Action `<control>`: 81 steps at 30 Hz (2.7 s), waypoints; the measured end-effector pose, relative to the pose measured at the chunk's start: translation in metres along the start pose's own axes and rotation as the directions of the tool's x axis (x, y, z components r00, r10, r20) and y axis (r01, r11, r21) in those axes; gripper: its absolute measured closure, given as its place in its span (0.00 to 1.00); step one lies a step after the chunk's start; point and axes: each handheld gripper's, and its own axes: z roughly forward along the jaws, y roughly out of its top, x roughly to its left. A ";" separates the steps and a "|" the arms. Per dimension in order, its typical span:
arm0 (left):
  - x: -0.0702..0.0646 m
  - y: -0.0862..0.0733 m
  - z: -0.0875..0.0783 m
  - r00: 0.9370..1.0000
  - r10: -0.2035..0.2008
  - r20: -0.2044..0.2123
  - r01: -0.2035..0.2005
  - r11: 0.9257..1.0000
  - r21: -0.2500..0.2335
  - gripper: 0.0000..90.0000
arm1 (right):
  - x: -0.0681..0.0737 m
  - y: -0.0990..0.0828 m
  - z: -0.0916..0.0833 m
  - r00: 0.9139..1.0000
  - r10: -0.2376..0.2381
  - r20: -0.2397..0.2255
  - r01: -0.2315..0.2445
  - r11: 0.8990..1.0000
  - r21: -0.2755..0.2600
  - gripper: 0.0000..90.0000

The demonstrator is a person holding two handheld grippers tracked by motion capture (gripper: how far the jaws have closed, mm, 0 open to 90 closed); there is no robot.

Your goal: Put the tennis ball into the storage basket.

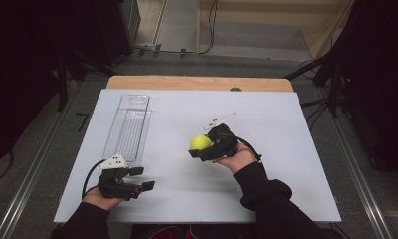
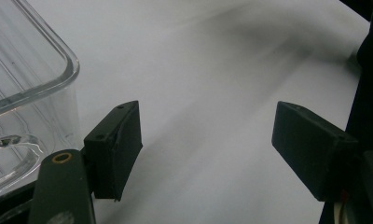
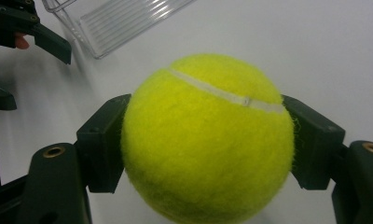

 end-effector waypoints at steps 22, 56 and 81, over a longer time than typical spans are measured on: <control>0.001 0.000 0.000 1.000 -0.006 0.004 0.006 1.000 -0.006 0.27 | 0.006 0.028 0.024 0.999 -0.001 -0.032 0.001 1.000 -0.007 0.26; 0.001 0.000 -0.001 1.000 -0.005 0.004 0.005 1.000 -0.011 0.27 | 0.009 0.074 0.050 0.999 0.001 -0.036 -0.001 1.000 -0.012 0.26; 0.001 0.000 -0.001 1.000 -0.002 0.006 0.002 1.000 -0.011 0.27 | 0.015 0.112 0.070 0.999 0.014 -0.038 -0.015 1.000 -0.025 0.26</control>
